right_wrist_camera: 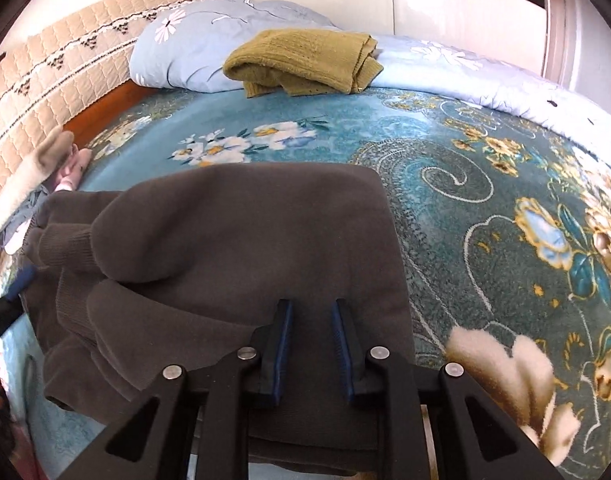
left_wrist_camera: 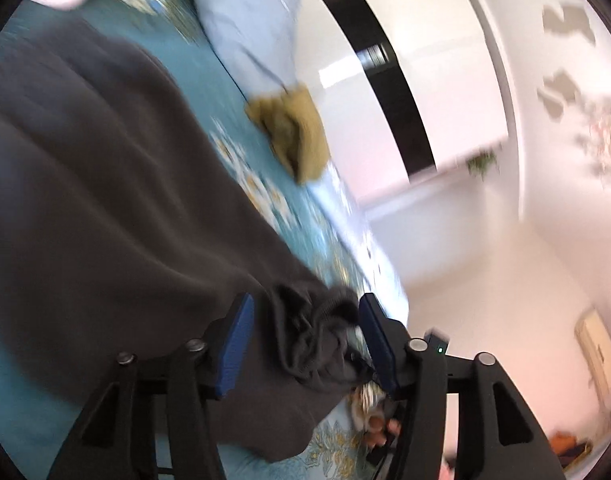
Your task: Fold clothes
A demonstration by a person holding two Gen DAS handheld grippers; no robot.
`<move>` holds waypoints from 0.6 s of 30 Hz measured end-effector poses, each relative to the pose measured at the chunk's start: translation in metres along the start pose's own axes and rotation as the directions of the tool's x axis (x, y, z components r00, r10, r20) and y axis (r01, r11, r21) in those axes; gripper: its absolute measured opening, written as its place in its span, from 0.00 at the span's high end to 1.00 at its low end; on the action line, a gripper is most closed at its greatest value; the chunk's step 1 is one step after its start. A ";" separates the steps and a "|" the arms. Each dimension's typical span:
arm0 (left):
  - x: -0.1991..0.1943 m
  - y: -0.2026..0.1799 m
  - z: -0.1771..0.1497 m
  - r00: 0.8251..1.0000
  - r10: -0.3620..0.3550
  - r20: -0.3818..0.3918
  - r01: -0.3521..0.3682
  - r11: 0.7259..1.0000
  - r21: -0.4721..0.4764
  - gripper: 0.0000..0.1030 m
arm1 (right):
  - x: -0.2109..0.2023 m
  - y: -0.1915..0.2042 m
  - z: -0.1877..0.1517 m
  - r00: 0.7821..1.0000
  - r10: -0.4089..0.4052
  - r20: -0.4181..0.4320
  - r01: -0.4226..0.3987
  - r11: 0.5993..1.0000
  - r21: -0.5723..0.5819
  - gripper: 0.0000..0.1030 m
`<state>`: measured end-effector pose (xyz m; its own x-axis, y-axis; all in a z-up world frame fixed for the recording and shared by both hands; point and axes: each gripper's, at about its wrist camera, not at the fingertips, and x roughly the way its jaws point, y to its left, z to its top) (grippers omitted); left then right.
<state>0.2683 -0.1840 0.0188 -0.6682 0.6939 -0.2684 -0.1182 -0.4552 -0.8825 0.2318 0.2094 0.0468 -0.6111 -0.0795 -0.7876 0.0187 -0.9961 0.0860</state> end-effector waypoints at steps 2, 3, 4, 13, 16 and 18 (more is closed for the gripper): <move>-0.037 0.007 0.007 0.992 0.038 0.117 -0.036 0.999 -0.019 0.43 | 0.000 0.000 0.000 1.000 0.000 0.002 0.000 1.000 0.002 0.77; -0.054 0.011 0.009 0.983 0.061 0.171 -0.056 0.998 -0.032 0.39 | 0.000 -0.001 0.000 1.000 0.002 0.003 -0.002 1.000 0.007 0.77; -0.068 0.017 0.010 0.973 0.093 0.211 -0.082 0.995 -0.060 0.37 | 0.000 -0.001 0.000 1.000 0.004 0.004 -0.004 1.000 0.012 0.77; -0.106 0.081 -0.009 0.937 0.252 0.243 -0.160 0.925 -0.344 0.34 | -0.021 0.008 0.005 0.995 -0.056 0.086 0.055 0.998 0.012 0.74; -0.105 0.078 -0.009 0.934 0.251 0.255 -0.164 0.934 -0.318 0.30 | -0.032 0.008 0.005 0.987 -0.065 0.146 0.062 0.998 0.023 0.43; -0.103 0.075 -0.011 0.930 0.263 0.257 -0.180 0.935 -0.304 0.29 | -0.031 0.003 0.006 0.988 -0.063 0.142 0.056 0.997 0.053 0.41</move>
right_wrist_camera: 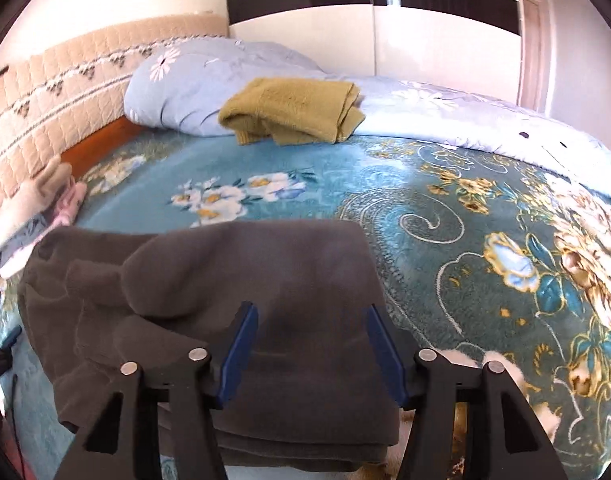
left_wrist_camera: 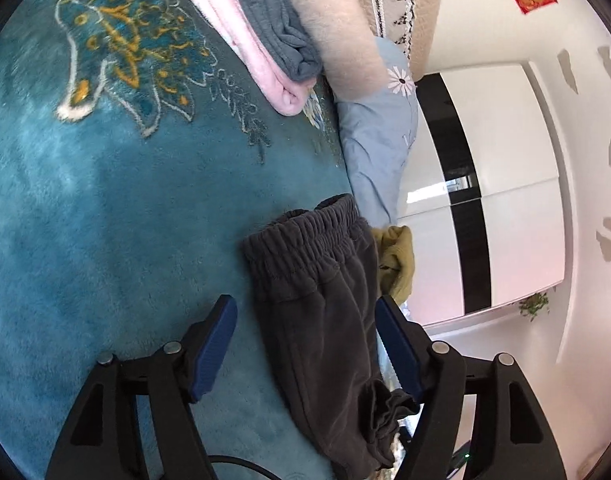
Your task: Fold clothes
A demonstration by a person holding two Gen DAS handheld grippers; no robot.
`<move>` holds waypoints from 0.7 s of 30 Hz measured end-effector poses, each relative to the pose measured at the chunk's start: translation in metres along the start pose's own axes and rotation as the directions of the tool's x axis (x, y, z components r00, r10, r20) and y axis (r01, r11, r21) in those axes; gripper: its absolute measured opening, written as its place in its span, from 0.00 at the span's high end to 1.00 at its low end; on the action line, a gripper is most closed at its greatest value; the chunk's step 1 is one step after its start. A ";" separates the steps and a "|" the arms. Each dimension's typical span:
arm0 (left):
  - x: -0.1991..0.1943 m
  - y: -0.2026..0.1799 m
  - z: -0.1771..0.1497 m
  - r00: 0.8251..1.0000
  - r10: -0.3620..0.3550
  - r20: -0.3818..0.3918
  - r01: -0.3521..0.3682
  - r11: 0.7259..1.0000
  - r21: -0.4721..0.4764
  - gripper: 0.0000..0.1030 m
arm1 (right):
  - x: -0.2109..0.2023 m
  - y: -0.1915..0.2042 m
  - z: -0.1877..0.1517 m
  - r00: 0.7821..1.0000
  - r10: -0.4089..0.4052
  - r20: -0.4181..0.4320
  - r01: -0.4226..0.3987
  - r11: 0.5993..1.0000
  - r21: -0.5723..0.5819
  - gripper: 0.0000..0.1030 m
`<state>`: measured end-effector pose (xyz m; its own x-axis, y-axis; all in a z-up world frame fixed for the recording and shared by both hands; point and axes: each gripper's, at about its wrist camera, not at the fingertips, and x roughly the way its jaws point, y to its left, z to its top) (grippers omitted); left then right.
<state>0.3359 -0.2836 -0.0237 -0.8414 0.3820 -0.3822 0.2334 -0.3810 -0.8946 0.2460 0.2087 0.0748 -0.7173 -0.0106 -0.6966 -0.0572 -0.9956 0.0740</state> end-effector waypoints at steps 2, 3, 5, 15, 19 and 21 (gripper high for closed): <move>0.004 -0.004 -0.001 1.000 0.014 0.008 -0.014 1.000 0.006 0.29 | 0.004 -0.005 0.000 1.000 -0.001 -0.017 0.001 1.000 0.029 0.41; 0.008 -0.008 0.001 1.000 0.012 0.011 -0.012 1.000 0.006 0.29 | 0.006 -0.007 0.000 1.000 -0.002 -0.029 0.003 0.999 0.042 0.41; 0.021 -0.013 0.008 1.000 -0.004 -0.003 0.004 1.000 -0.009 0.29 | 0.009 -0.010 0.000 0.999 -0.005 -0.041 0.007 0.998 0.056 0.41; 0.042 -0.013 0.017 0.994 0.089 -0.060 -0.092 0.994 -0.062 0.29 | 0.010 -0.011 -0.002 0.999 -0.007 -0.051 0.011 0.997 0.071 0.41; 0.046 -0.012 0.020 0.987 0.134 -0.086 -0.142 0.986 -0.092 0.29 | 0.010 -0.011 -0.002 0.998 0.000 -0.056 0.005 0.997 0.078 0.41; 0.051 -0.014 0.024 0.982 0.162 -0.101 -0.172 0.979 -0.107 0.29 | 0.010 -0.011 -0.003 0.998 0.003 -0.059 0.002 0.997 0.082 0.41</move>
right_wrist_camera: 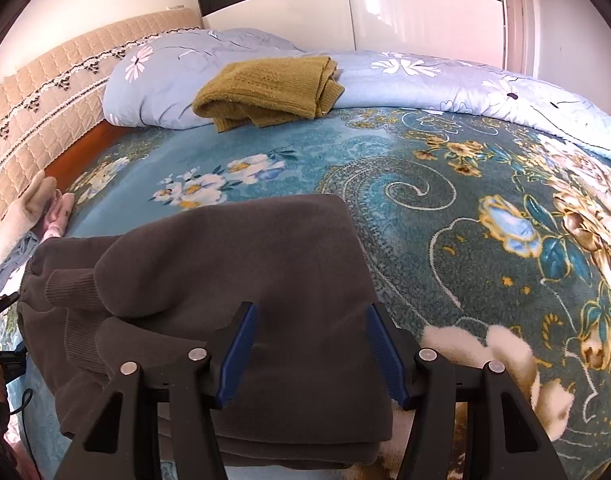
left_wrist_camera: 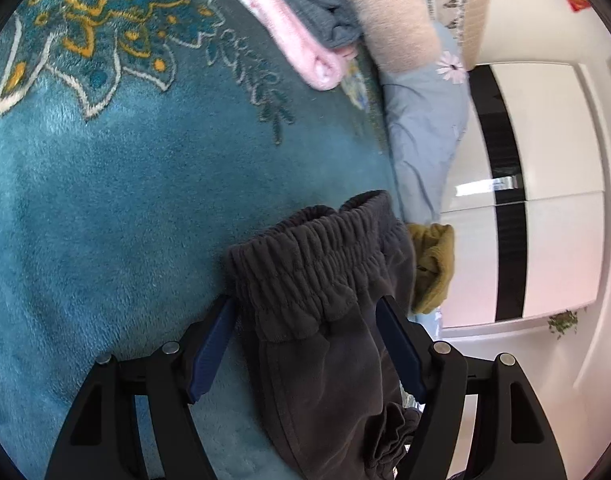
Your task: Fold clothes
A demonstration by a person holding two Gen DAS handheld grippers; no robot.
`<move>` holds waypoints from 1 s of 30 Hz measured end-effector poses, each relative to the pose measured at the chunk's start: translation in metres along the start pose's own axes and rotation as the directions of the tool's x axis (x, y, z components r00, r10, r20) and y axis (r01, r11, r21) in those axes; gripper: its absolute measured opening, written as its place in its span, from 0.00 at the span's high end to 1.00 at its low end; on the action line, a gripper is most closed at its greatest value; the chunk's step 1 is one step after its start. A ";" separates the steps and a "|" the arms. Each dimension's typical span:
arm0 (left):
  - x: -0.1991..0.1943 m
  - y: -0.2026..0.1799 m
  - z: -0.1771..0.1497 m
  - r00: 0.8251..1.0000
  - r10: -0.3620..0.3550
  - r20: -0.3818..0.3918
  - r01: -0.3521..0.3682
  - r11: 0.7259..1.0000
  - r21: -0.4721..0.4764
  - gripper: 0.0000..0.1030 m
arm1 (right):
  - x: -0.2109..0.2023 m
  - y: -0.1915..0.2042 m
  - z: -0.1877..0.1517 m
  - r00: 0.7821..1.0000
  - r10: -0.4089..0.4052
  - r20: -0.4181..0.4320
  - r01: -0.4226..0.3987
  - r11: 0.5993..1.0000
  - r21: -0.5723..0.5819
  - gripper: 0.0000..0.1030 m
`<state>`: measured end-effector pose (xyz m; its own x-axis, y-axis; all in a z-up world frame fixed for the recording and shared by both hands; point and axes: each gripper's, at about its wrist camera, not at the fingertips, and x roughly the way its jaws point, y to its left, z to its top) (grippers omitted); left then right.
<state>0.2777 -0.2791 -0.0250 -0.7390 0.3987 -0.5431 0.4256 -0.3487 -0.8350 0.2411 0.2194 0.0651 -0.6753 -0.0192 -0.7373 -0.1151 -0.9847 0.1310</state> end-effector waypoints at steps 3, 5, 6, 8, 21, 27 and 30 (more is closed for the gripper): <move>0.002 -0.004 0.002 1.000 0.024 -0.002 -0.024 1.000 -0.002 0.30 | -0.001 0.000 0.001 1.000 0.014 0.001 -0.014 1.000 -0.003 0.41; 0.002 -0.003 0.000 1.000 0.012 0.015 -0.012 1.000 0.007 0.31 | -0.003 0.001 0.001 1.000 0.025 0.002 -0.025 1.000 -0.006 0.41; 0.002 -0.003 -0.001 1.000 0.009 0.025 -0.010 1.000 0.012 0.36 | -0.003 0.002 0.001 1.000 0.030 0.003 -0.030 1.000 -0.007 0.41; 0.000 0.002 -0.001 0.999 -0.001 0.042 0.001 1.000 0.007 0.45 | -0.003 0.002 0.001 0.999 0.039 0.000 -0.039 0.999 -0.008 0.41; -0.024 -0.009 -0.003 0.990 -0.093 0.110 0.083 0.992 0.093 0.65 | -0.008 -0.003 0.003 0.998 0.061 0.011 -0.061 0.998 0.027 0.41; -0.039 -0.005 0.011 0.986 -0.098 0.134 0.086 0.992 0.090 0.65 | -0.011 -0.004 0.004 0.997 0.075 0.022 -0.076 0.996 0.040 0.41; -0.053 -0.003 0.022 0.980 -0.077 0.184 0.060 0.994 0.094 0.65 | -0.013 -0.003 0.004 0.996 0.085 0.025 -0.086 0.996 0.037 0.41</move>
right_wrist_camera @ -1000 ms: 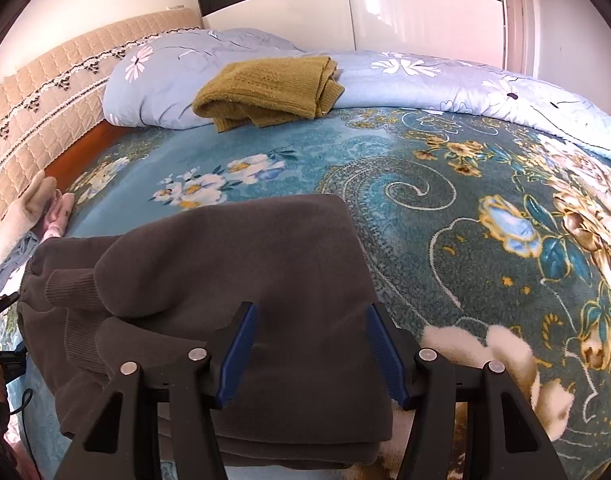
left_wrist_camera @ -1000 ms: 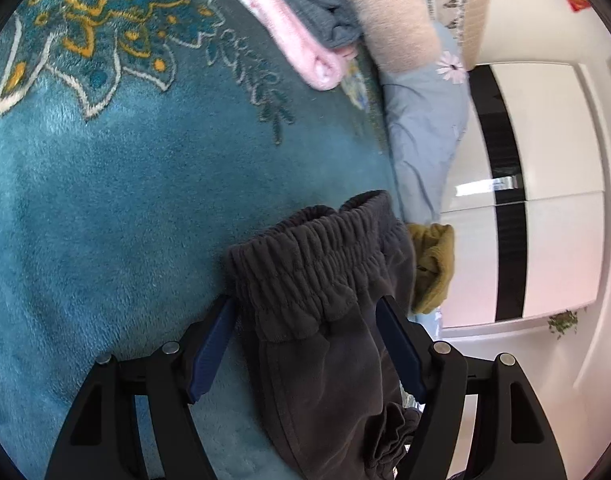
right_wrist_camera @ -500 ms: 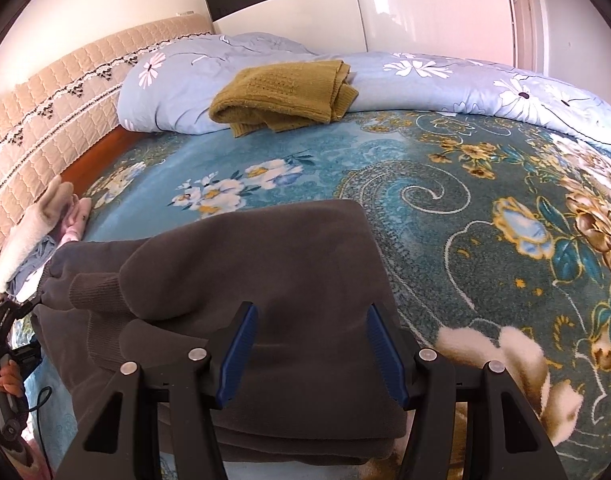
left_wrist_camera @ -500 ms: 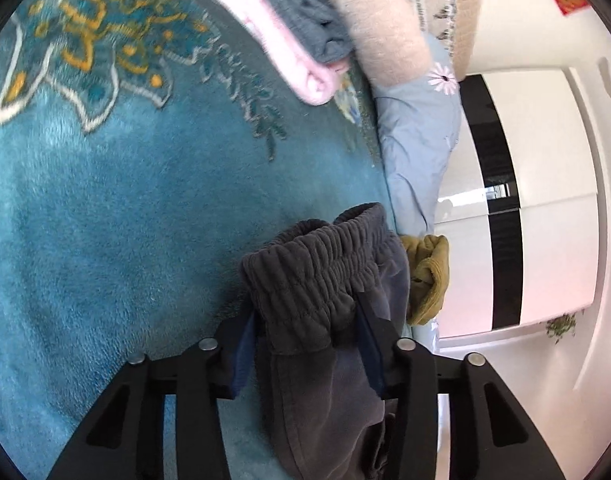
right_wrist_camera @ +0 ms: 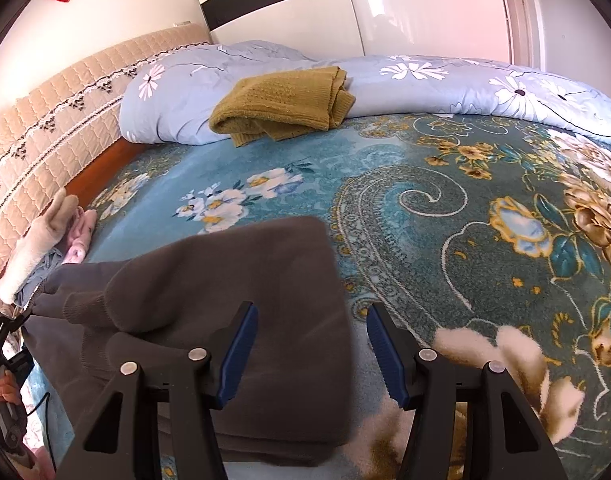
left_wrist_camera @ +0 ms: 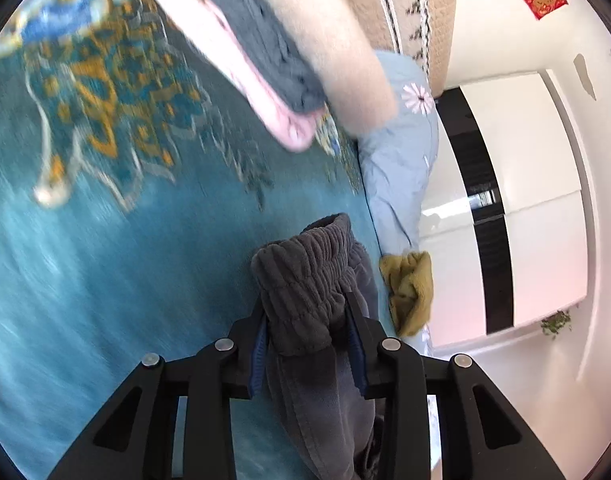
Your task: Fold clothes
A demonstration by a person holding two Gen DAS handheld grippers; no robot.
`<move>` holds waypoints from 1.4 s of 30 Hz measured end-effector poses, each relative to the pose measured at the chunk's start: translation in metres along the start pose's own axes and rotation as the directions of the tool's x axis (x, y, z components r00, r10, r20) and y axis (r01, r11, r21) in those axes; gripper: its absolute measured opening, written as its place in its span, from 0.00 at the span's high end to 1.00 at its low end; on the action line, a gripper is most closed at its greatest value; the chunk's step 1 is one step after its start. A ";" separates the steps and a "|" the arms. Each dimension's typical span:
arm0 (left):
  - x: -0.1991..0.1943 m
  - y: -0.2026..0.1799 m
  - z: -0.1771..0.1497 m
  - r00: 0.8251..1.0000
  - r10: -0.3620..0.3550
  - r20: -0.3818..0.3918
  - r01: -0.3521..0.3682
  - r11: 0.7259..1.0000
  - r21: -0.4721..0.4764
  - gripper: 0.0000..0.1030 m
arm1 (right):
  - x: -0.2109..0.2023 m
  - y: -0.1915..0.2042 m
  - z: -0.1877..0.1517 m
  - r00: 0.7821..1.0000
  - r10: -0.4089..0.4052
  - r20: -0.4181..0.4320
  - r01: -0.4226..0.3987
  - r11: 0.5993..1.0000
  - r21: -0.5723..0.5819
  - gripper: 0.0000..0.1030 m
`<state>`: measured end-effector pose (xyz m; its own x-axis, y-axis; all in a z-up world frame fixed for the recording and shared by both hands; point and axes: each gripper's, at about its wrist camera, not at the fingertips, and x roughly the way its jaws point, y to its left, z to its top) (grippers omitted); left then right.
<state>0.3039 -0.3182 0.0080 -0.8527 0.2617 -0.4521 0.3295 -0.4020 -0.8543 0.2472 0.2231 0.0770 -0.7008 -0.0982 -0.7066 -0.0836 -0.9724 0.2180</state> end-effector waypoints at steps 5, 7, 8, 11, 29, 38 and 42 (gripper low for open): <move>-0.014 -0.019 0.011 0.996 0.079 0.048 -0.084 0.991 0.103 0.65 | 0.003 0.006 -0.002 1.000 0.012 -0.017 -0.013 1.000 -0.017 0.41; -0.015 -0.037 0.010 0.992 0.115 0.061 -0.124 0.976 0.180 0.65 | 0.006 0.011 -0.003 0.999 0.018 -0.031 -0.019 0.999 -0.035 0.41; -0.017 -0.050 0.007 0.990 0.123 0.075 -0.137 0.964 0.229 0.65 | 0.006 0.013 -0.004 0.999 0.020 -0.033 -0.022 0.999 -0.044 0.41; -0.020 -0.105 -0.008 0.984 0.126 0.129 -0.167 0.903 0.396 0.65 | 0.005 0.019 -0.005 0.999 0.032 -0.033 -0.034 0.997 -0.069 0.41; 0.043 -0.271 -0.240 0.999 0.015 0.032 -0.035 0.411 0.911 0.65 | -0.006 0.012 0.000 0.996 0.093 0.001 -0.093 0.996 -0.009 0.41; 0.075 -0.252 -0.309 0.990 0.131 -0.060 0.012 0.340 0.940 0.63 | -0.004 0.002 0.003 0.996 0.094 0.006 -0.094 0.995 0.039 0.41; 0.077 -0.246 -0.321 0.984 0.154 -0.094 0.039 0.329 0.943 0.58 | -0.005 0.002 0.002 0.997 0.083 0.009 -0.083 0.996 0.033 0.41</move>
<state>0.2875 0.0829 0.1008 -0.7501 0.2780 -0.6000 -0.3068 -0.9501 -0.0568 0.2488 0.2220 0.0824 -0.7116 -0.1762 -0.6802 -0.0490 -0.9532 0.2982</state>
